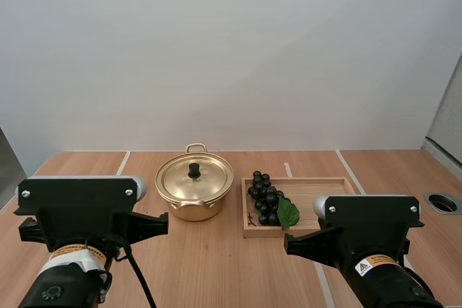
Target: Open the pot, put the pineapple inside, and close it
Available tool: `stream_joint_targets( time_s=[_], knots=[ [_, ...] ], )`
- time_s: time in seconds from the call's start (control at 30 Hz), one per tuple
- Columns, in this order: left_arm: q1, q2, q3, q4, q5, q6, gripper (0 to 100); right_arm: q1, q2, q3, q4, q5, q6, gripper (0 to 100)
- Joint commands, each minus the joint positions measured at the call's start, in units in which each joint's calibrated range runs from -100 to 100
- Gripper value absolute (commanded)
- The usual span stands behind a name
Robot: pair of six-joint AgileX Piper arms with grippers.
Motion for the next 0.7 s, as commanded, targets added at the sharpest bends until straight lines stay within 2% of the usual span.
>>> stream_joint_targets(
  time_s=[0.0, 0.17, 0.67],
  knots=[
    [-0.25, -0.3, 2.2, -0.3, -1.5, -0.1, 0, 0.1, -0.3, 0.0, 0.1, -0.4, 0.5, 0],
    [-0.25, -0.3, 7.5, -0.2, -5.7, -0.1, 0, 0.1, -0.3, 0.0, 0.2, -0.4, 0.5, 0],
    [-0.25, -0.3, 7.5, -0.1, -7.3, 0.0, 0, 0.1, -0.3, 0.0, 0.5, -0.4, 0.5, 0]
  ],
)
